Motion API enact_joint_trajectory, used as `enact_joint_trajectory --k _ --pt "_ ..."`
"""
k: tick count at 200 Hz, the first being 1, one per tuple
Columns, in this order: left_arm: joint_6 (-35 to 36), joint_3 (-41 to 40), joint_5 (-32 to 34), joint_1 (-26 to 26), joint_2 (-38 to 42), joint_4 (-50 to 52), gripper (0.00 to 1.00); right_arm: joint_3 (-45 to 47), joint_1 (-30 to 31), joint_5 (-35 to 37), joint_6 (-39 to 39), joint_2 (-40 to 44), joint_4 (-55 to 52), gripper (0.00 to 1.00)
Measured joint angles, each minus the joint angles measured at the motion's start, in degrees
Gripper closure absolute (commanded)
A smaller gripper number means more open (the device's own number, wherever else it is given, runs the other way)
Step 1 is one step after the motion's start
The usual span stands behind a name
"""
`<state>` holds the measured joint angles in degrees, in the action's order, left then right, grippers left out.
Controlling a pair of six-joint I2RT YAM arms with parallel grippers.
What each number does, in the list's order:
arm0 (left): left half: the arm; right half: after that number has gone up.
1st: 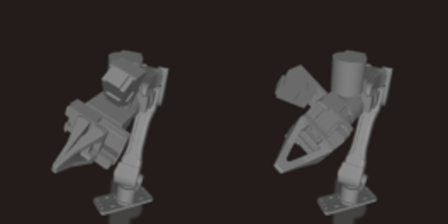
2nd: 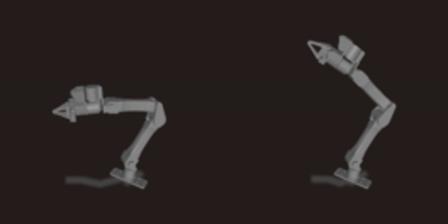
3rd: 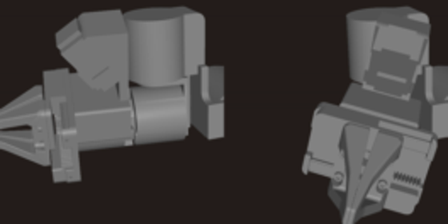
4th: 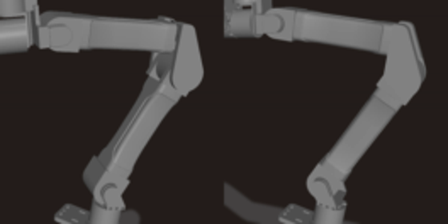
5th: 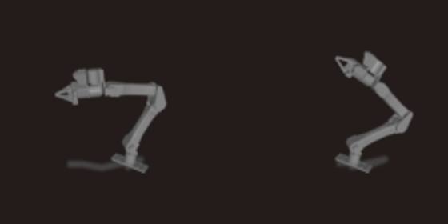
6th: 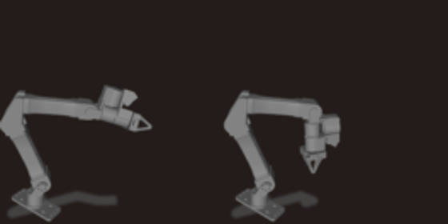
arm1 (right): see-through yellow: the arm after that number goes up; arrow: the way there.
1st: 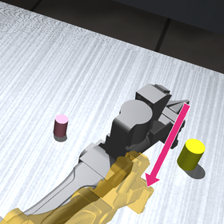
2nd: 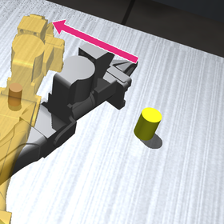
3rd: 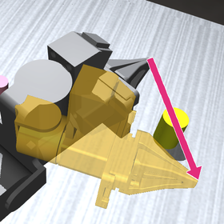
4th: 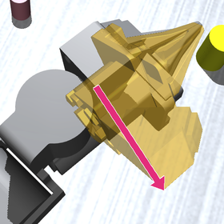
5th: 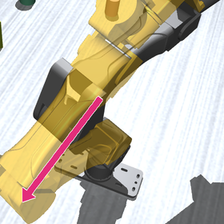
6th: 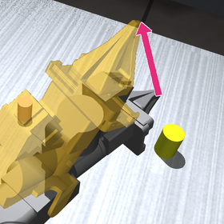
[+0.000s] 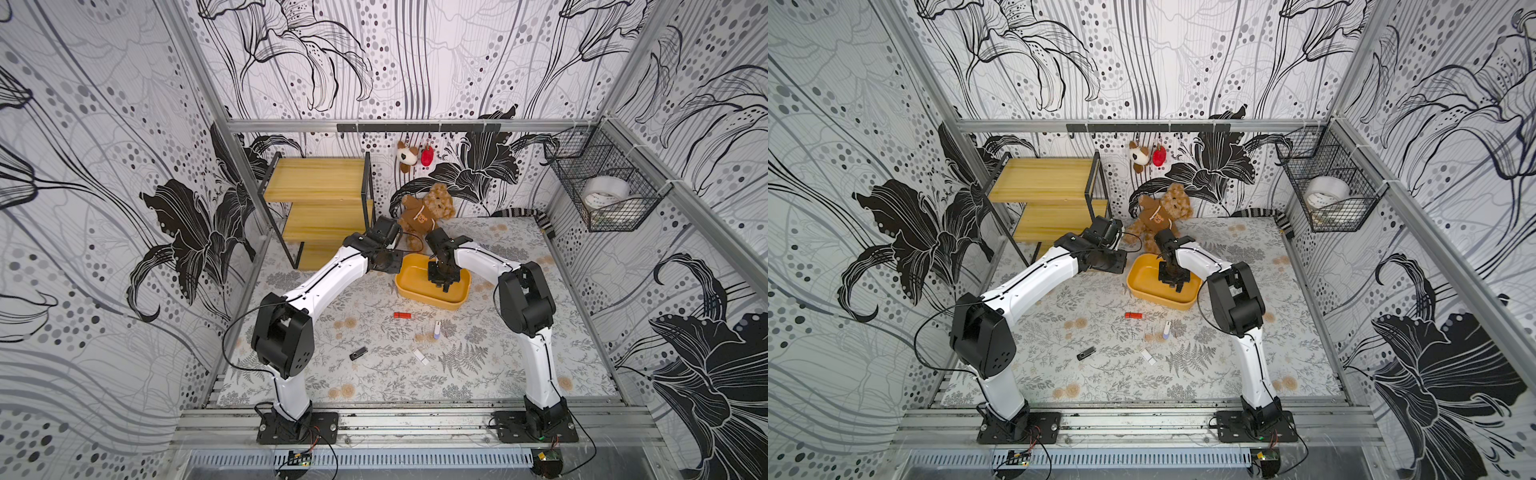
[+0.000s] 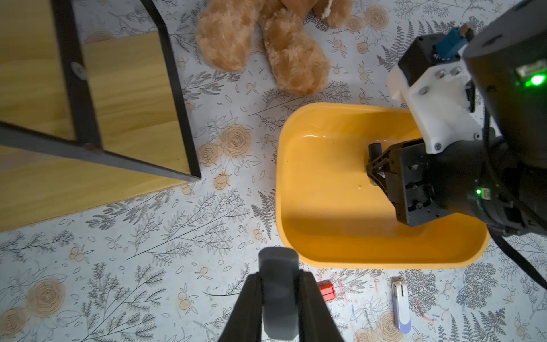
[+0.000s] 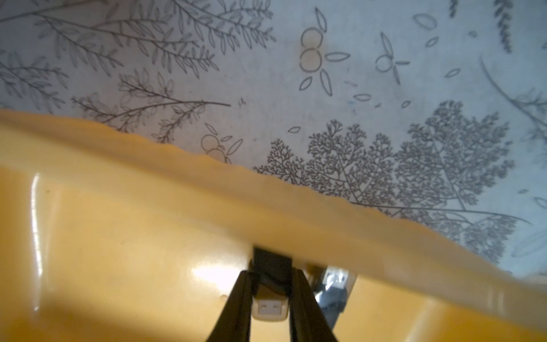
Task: Put the usb flash drive into the storage box
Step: Place the USB flash in the storage box.
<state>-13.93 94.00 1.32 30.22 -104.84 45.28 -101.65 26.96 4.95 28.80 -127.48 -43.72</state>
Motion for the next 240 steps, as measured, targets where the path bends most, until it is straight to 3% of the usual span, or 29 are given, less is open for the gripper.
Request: enact_joint_trajectory --k 10,42,97,144,189,240 --pt "-0.35 0.07 -0.07 0.55 -0.46 -0.46 1.00 0.00 0.00 0.02 0.00 -0.02 0.09 0.70" --pt "-0.83 0.09 -0.46 1.33 -0.96 -0.66 1.00 0.00 0.00 0.02 -0.90 -0.02 0.09 0.55" --pt "-0.83 2.10 -0.48 1.25 -0.94 -0.63 1.00 0.15 0.00 1.33 -0.79 1.49 -0.11 0.52" --pt "-1.01 5.27 -0.48 2.93 -1.90 -1.07 1.00 0.37 -0.13 5.97 0.04 15.15 -2.38 0.45" --pt "-2.34 6.49 0.83 7.13 -9.60 -4.42 1.00 8.63 -4.44 7.63 1.29 29.46 -3.08 0.43" --pt "-4.76 10.27 1.36 9.14 -17.49 -6.49 1.00 17.16 -6.69 8.39 2.03 33.14 -6.14 0.43"
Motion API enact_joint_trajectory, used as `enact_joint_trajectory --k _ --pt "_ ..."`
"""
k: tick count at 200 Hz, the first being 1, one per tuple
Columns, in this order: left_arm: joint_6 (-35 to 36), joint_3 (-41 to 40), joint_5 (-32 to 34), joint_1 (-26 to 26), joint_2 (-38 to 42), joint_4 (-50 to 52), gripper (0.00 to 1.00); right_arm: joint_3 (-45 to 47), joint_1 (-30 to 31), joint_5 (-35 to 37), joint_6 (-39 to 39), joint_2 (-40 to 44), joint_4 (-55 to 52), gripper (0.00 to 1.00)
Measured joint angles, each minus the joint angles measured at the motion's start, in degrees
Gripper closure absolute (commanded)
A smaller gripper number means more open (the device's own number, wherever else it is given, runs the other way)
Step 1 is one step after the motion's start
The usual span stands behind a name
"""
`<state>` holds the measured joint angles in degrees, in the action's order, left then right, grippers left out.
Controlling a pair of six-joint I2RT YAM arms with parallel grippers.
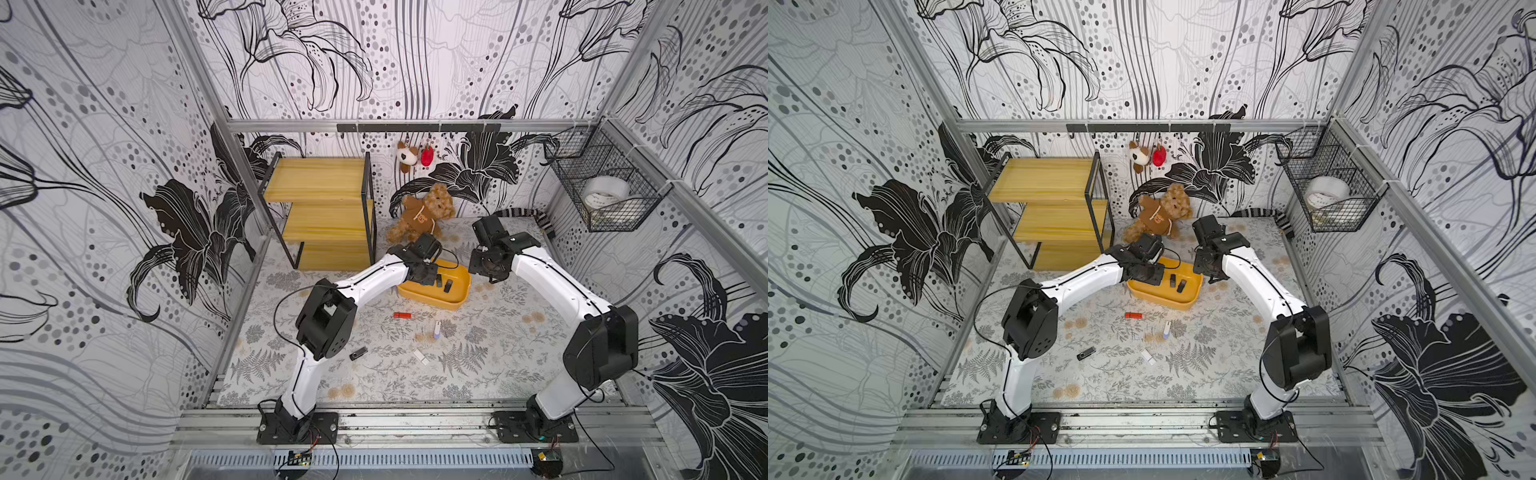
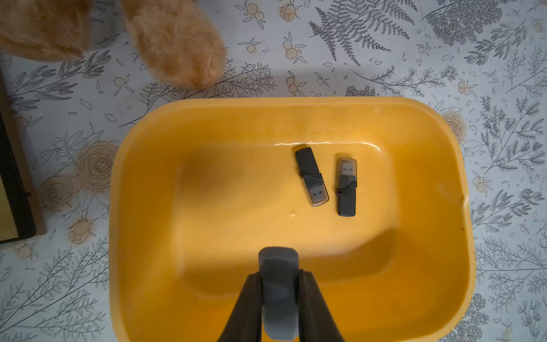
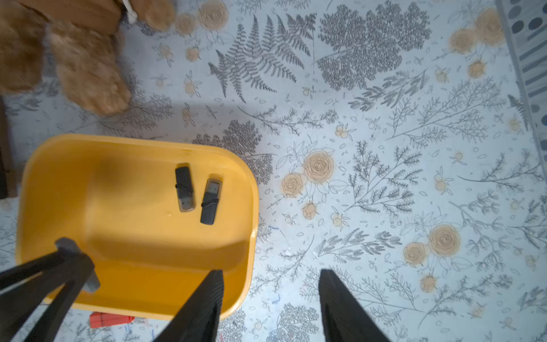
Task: Put the usb flash drive into the storage box
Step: Place the USB flash in the storage box.
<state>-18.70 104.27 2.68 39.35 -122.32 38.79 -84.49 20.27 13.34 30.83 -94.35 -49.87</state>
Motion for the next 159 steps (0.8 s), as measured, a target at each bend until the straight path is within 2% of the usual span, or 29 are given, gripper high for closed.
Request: enact_joint_trajectory --k 88,142,159 --pt "-2.54 2.14 0.20 0.74 -6.40 -3.30 1.00 3.32 -0.46 0.70 0.22 6.80 -1.70 0.39" --pt "-2.67 7.26 0.20 0.74 -11.78 -3.04 1.00 4.17 -0.50 0.90 0.20 7.78 -2.64 0.38" --pt "-2.64 7.87 0.20 0.74 -11.96 -2.91 0.92 4.70 -0.50 0.90 0.17 8.22 -2.67 0.38"
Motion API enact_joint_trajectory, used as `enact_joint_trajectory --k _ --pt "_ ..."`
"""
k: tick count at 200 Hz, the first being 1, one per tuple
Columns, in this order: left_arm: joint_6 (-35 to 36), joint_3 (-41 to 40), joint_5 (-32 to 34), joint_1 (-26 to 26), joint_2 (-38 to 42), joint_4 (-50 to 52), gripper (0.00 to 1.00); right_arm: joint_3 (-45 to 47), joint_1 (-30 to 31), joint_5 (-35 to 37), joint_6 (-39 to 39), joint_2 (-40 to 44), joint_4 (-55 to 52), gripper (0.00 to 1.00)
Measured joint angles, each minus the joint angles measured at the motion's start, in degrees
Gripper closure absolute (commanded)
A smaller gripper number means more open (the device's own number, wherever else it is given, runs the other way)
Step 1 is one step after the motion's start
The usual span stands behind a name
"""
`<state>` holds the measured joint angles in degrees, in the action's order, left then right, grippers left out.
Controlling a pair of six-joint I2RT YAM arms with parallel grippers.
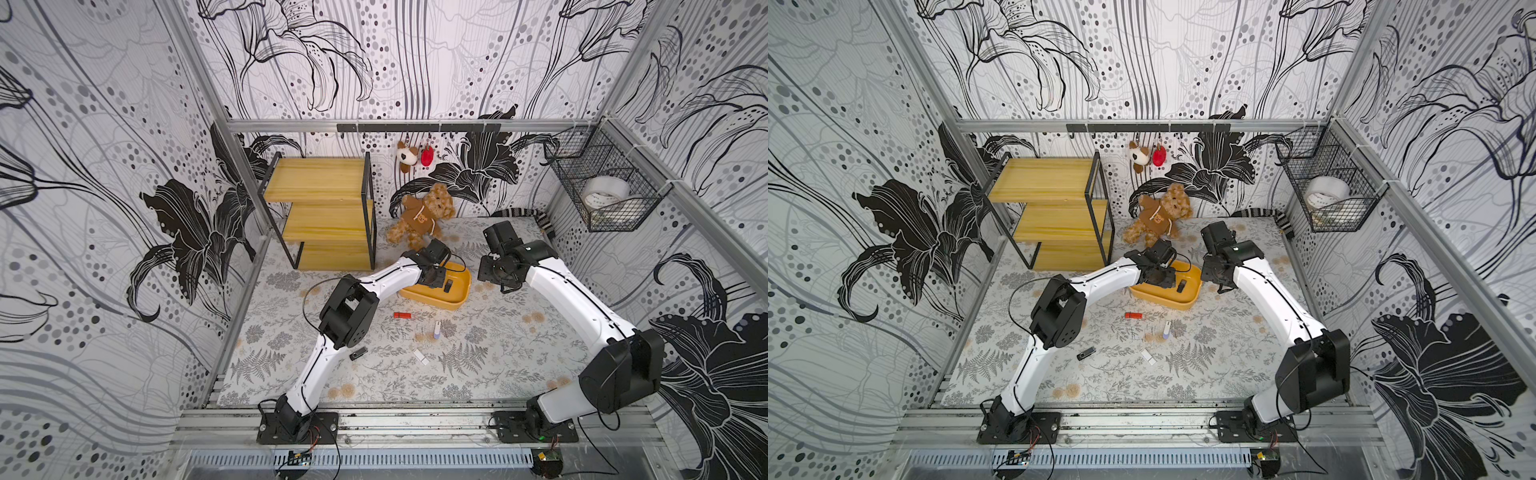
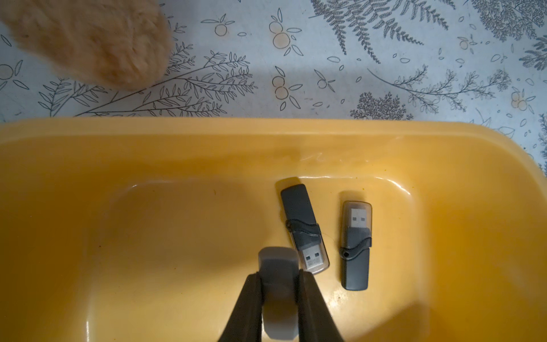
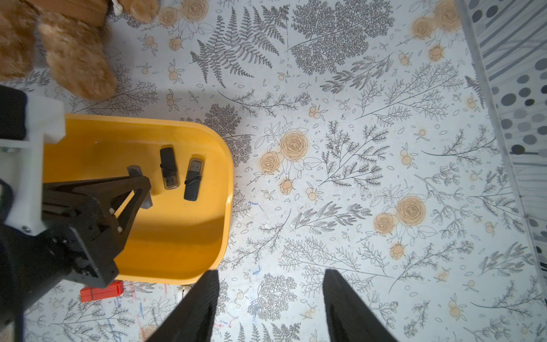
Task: Put the usb flash drive into the storage box
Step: Place the USB flash in the storage box.
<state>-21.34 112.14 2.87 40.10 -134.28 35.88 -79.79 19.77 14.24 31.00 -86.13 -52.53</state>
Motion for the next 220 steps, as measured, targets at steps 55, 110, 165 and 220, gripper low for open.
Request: enact_joint_trajectory --k 55,110,165,220 --pt "0.20 3.26 0.15 0.00 -1.92 1.03 0.88 1.44 0.00 0.20 0.02 0.96 -0.48 0.37" --pt "0.59 3.26 1.73 -0.07 -2.71 1.68 0.93 1.97 0.00 0.17 0.02 1.03 -0.39 0.37" --pt "0.61 4.52 2.71 -0.11 -4.11 3.13 0.77 2.34 0.00 0.15 0.00 1.03 -0.42 0.37" --pt "0.72 5.16 2.84 -0.26 -4.33 4.07 0.55 2.58 0.00 0.13 0.00 1.03 -0.28 0.37"
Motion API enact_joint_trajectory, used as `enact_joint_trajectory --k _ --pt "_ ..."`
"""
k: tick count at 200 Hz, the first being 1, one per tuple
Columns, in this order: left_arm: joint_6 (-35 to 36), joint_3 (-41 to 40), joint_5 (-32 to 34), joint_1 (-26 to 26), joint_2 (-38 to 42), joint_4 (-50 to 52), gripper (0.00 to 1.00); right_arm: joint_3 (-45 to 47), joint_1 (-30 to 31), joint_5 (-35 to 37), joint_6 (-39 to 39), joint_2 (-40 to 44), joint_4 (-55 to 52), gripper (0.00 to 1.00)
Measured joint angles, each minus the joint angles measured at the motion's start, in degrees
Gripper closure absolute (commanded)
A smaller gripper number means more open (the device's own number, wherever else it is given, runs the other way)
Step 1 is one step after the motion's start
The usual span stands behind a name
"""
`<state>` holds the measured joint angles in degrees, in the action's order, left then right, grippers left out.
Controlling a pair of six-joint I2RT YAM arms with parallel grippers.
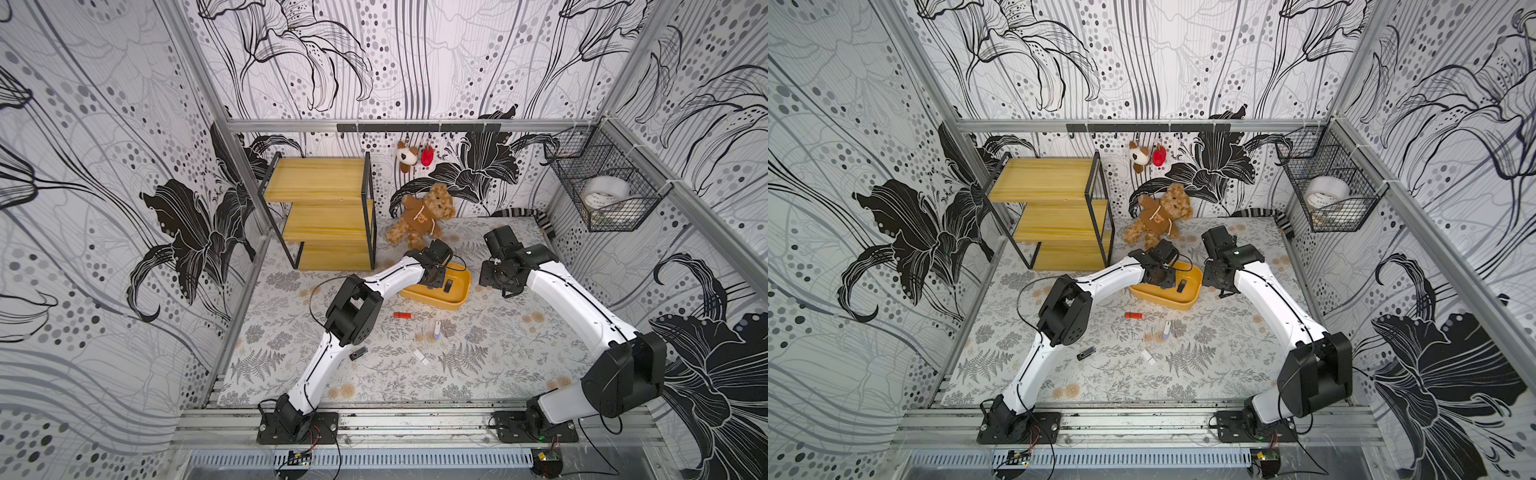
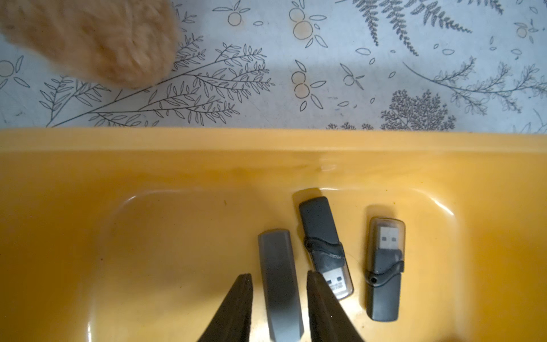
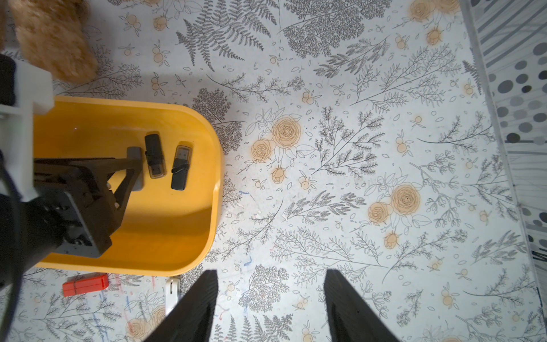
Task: Put the usb flash drive into the storage box
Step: Place the USB flash in the storage box, then pick up the USB flash from the center of the board.
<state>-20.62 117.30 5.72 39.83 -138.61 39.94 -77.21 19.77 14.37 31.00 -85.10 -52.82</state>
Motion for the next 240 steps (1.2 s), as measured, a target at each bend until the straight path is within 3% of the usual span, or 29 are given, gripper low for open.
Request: enact_joint_trajectory --k 66,112,160,207,240 --pt "-0.37 -0.39 1.55 -0.13 2.01 1.27 0.48 2.27 0.00 -0.17 0.04 1.99 0.44 0.37" --pt "-0.52 -7.39 4.79 -0.20 21.86 3.87 0.36 7.91 0.48 -2.60 1.36 8.26 1.55 0.39" --pt "-2.29 -29.22 7.96 -0.17 47.43 3.02 0.24 12.63 10.62 -3.04 4.98 9.18 3.26 0.39" --pt "-9.27 -55.21 11.65 3.39 56.39 4.02 0.15 15.52 17.14 -3.28 8.68 8.52 4.59 0.39" --pt "-14.75 -65.83 12.13 5.25 62.23 4.52 0.13 15.52 18.86 -3.26 9.14 6.97 5.68 0.39"
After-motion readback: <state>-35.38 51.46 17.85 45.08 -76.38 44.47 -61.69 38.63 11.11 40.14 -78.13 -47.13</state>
